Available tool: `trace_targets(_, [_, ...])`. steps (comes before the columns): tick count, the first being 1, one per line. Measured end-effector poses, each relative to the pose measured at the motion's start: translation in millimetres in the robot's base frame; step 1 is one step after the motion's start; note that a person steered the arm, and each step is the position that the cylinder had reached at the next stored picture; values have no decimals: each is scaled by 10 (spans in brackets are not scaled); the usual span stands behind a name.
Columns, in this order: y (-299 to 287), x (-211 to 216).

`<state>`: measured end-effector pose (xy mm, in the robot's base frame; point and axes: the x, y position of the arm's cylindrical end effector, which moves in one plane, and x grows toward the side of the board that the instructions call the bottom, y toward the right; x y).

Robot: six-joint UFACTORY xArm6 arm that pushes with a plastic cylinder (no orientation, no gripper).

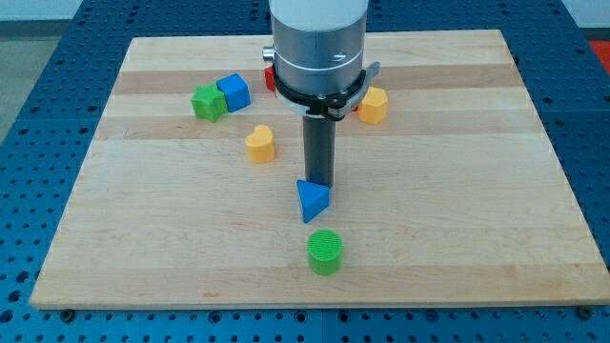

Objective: Slightly push the triangle to the green circle

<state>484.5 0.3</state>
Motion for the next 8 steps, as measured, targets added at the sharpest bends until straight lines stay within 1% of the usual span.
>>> trace_targets(2, [0, 60])
trace_targets(3, [-10, -66])
trace_targets(4, [-158, -253])
trace_targets(7, [-267, -229])
trace_targets(8, [-300, -60])
